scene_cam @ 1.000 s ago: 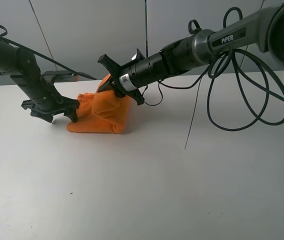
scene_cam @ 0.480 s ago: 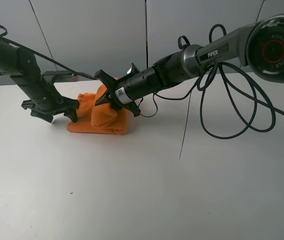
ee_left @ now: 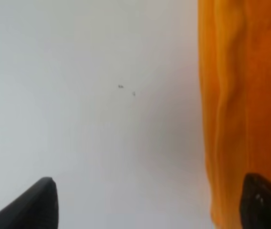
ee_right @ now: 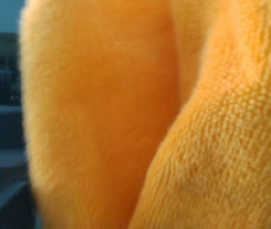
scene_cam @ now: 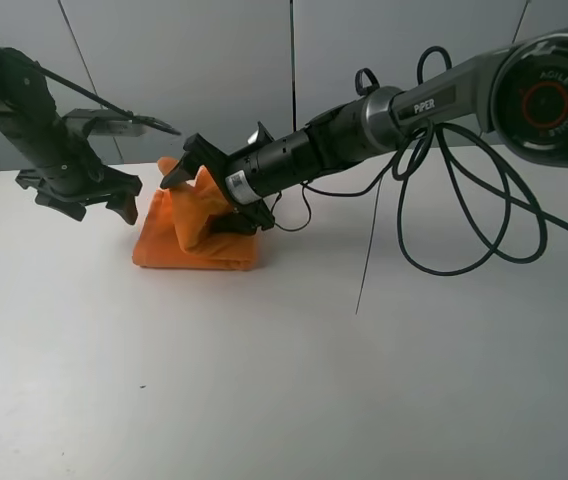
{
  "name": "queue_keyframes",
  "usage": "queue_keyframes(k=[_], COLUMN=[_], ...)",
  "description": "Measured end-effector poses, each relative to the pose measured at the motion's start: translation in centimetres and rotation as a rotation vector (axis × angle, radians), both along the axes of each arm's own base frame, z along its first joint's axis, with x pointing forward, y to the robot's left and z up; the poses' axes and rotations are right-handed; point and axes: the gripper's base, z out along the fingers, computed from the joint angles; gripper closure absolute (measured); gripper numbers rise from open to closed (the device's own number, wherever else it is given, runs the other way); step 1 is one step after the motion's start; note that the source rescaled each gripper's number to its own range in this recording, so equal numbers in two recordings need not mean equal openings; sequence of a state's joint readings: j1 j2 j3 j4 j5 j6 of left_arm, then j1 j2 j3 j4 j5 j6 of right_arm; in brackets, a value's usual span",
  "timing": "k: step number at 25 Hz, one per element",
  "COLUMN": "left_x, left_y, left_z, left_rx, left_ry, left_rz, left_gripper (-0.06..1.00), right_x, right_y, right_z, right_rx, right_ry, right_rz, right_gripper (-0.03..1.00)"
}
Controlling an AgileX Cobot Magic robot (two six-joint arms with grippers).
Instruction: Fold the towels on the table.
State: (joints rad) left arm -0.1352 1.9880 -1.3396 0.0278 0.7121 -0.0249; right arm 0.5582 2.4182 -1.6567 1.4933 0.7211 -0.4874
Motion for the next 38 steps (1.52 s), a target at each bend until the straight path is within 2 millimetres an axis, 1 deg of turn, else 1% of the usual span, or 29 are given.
queue_keyframes(k=[5,7,10,13,16,19,21,24,26,28,31,33,35,36,38], left_x=[-0.2,-0.3,-0.7,-1.2,-1.9,-2.6,-3.1,-3.8,-4.4,-5.0,-6.0,-6.8,-7.9,-8.7,-10.1], left_y=[0.4,0.5,0.9,1.6,2.3,2.8,2.9,2.9,2.9,2.9,2.9,3.0,3.1,3.2,3.3], left_z=[5.7,7.9,11.0,13.5,15.1,16.3,16.9,17.9,18.5,19.0,19.8,20.1,19.9,19.7,19.2], left_rx=[0.029,0.033,0.025,0.019,0.017,0.014,0.013,0.003,-0.008,-0.016,-0.016,-0.013,-0.012,-0.012,-0.013], left_ry=[-0.071,-0.111,-0.163,-0.206,-0.232,-0.244,-0.249,-0.263,-0.265,-0.254,-0.239,-0.243,-0.238,-0.232,-0.233], left_rz=[0.014,0.023,0.039,0.062,0.082,0.096,0.099,0.102,0.105,0.107,0.107,0.102,0.102,0.102,0.103], left_gripper=[-0.03,-0.03,-0.03,-0.03,-0.03,-0.03,-0.03,-0.03,-0.03,-0.03,-0.03,-0.03,-0.03,-0.03,-0.03], right_x=[0.1,0.1,0.0,-0.2,-0.3,-0.4,-0.4,-0.1,0.3,0.9,1.7,2.1,2.2,2.0,0.9], right_y=[0.8,0.9,0.9,0.9,0.8,0.7,0.5,-0.2,-1.2,-2.7,-5.4,-7.7,-10.4,-11.9,-14.6], right_z=[2.0,2.5,3.3,5.0,6.7,7.7,7.5,6.8,6.3,6.4,7.9,9.4,10.7,11.2,12.2], right_rx=[0.077,0.091,0.096,0.108,0.108,0.105,0.061,-0.042,-0.121,-0.206,-0.343,-0.416,-0.462,-0.484,-0.532], right_ry=[-0.015,-0.017,-0.031,-0.063,-0.105,-0.134,-0.163,-0.215,-0.249,-0.285,-0.333,-0.353,-0.359,-0.357,-0.362], right_rz=[0.077,0.091,0.102,0.117,0.132,0.143,0.155,0.185,0.21,0.227,0.257,0.242,0.203,0.182,0.138], right_gripper=[-0.02,-0.02,-0.02,-0.02,-0.02,-0.02,-0.02,-0.02,-0.02,-0.02,-0.02,-0.02,-0.02,-0.02,-0.02])
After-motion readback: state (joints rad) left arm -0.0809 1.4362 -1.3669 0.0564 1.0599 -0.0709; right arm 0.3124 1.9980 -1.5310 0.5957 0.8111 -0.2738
